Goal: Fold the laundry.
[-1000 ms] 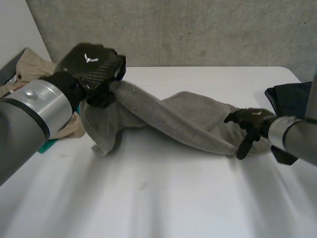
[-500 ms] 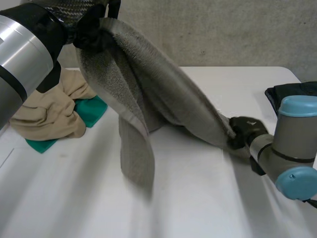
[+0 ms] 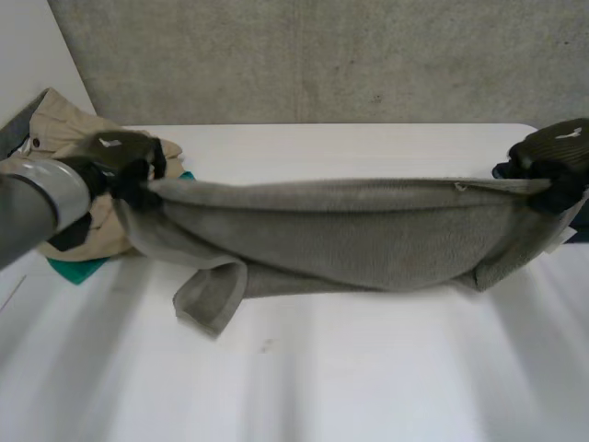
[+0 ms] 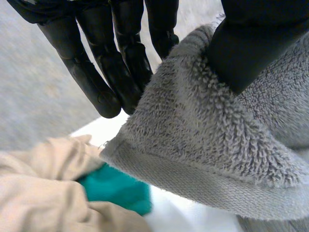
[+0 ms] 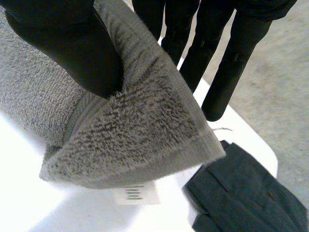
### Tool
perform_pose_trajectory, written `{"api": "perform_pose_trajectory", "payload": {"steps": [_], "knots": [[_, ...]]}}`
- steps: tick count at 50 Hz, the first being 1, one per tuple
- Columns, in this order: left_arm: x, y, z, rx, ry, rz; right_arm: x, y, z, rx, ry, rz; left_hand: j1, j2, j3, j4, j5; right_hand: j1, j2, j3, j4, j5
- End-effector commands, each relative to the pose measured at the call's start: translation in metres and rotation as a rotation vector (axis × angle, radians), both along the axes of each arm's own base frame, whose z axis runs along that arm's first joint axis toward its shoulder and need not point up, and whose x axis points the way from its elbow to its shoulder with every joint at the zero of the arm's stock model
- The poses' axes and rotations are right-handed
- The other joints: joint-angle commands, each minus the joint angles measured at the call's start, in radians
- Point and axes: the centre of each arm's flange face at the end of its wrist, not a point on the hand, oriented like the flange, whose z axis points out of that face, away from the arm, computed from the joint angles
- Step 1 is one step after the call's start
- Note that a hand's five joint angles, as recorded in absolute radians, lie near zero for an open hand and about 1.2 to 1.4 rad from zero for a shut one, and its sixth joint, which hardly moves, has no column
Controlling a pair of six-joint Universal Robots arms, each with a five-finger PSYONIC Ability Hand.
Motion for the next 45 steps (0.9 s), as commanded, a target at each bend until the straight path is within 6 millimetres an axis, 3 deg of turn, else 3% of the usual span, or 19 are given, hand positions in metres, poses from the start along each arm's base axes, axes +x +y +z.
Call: {"api": "perform_pose_trajectory", "payload": {"steps": [1,3,4,7,8,12,14,17,21,25,26,29,30,33,34,37,40,43,45], "knots": [[-0.026,-0.053,0.01,-0.228,0.053,-0.027,0.023,-0.05,-0.004,-0.225,0.045,-0.066,0.226,0.197,0.207,0.199,0.247,0.264,0.22,0.207,0.198,0.213],[-0.03,-0.064,0.033,-0.356,0.084,-0.024,0.024,-0.065,0.013,-0.357,0.019,-0.106,0.226,0.197,0.207,0.199,0.247,0.264,0.22,0.207,0.198,0.213],[-0.034,-0.073,0.058,-0.493,0.117,-0.016,0.026,-0.076,0.033,-0.493,-0.023,-0.142,0.226,0.197,0.207,0.199,0.247,0.264,0.22,0.207,0.198,0.213],[-0.036,-0.082,0.096,-0.704,0.18,0.006,0.026,-0.085,0.068,-0.697,-0.11,-0.182,0.226,0.197,0.207,0.199,0.247,0.264,0.22,0.207,0.198,0.213],[-0.036,-0.083,0.12,-0.824,0.233,0.02,0.026,-0.087,0.086,-0.809,-0.167,-0.195,0.226,0.197,0.207,0.199,0.247,0.264,0.22,0.207,0.198,0.213],[-0.029,-0.084,0.151,-1.009,0.358,0.062,0.03,-0.081,0.124,-1.033,-0.306,-0.183,0.226,0.197,0.207,0.199,0.247,0.264,0.22,0.207,0.198,0.213],[-0.027,-0.084,0.152,-1.021,0.386,0.073,0.032,-0.078,0.125,-1.041,-0.313,-0.172,0.226,0.197,0.207,0.199,0.247,0.264,0.22,0.207,0.198,0.213],[-0.02,-0.087,0.135,-0.96,0.384,0.094,0.034,-0.075,0.114,-0.994,-0.302,-0.159,0.226,0.197,0.207,0.199,0.247,0.264,0.22,0.207,0.198,0.213],[-0.013,-0.088,0.096,-0.847,0.338,0.111,0.032,-0.075,0.081,-0.859,-0.261,-0.156,0.226,0.197,0.207,0.199,0.247,0.264,0.22,0.207,0.198,0.213],[-0.01,-0.079,0.048,-0.71,0.293,0.097,0.025,-0.076,0.031,-0.677,-0.211,-0.167,0.226,0.197,0.207,0.199,0.247,0.264,0.22,0.207,0.198,0.213],[-0.009,-0.073,0.024,-0.646,0.274,0.085,0.021,-0.076,0.008,-0.597,-0.19,-0.172,0.226,0.197,0.207,0.199,0.247,0.264,0.22,0.207,0.198,0.213],[-0.009,-0.062,-0.013,-0.547,0.248,0.057,0.018,-0.072,-0.031,-0.47,-0.159,-0.173,0.226,0.197,0.207,0.199,0.247,0.264,0.22,0.207,0.198,0.213],[-0.009,-0.053,-0.039,-0.475,0.236,0.04,0.016,-0.067,-0.057,-0.388,-0.142,-0.172,0.226,0.197,0.207,0.199,0.247,0.264,0.22,0.207,0.198,0.213],[-0.008,-0.039,-0.075,-0.377,0.21,0.014,0.016,-0.058,-0.093,-0.278,-0.121,-0.154,0.226,0.197,0.207,0.199,0.247,0.264,0.22,0.207,0.198,0.213],[-0.006,-0.029,-0.095,-0.316,0.195,0.001,0.016,-0.052,-0.115,-0.214,-0.104,-0.139,0.226,0.197,0.207,0.199,0.247,0.264,0.22,0.207,0.198,0.213],[-0.005,-0.013,-0.125,-0.213,0.149,-0.014,0.018,-0.039,-0.147,-0.118,-0.056,-0.103,0.226,0.197,0.207,0.199,0.247,0.264,0.22,0.207,0.198,0.213],[-0.003,0.001,-0.141,-0.127,0.091,-0.024,0.018,-0.032,-0.161,-0.083,-0.013,-0.083,0.154,0.124,0.135,0.127,0.174,0.264,0.22,0.207,0.198,0.213],[0.0,0.012,-0.146,-0.057,0.005,-0.038,0.016,-0.027,-0.165,-0.066,0.019,-0.072,-0.172,-0.201,-0.191,-0.199,-0.151,0.264,0.22,0.207,0.198,0.213],[0.003,0.016,-0.139,-0.042,-0.048,-0.045,0.015,-0.025,-0.161,-0.069,0.016,-0.073,-0.412,-0.442,-0.431,-0.439,-0.392,0.264,0.22,0.207,0.198,0.213]]}}
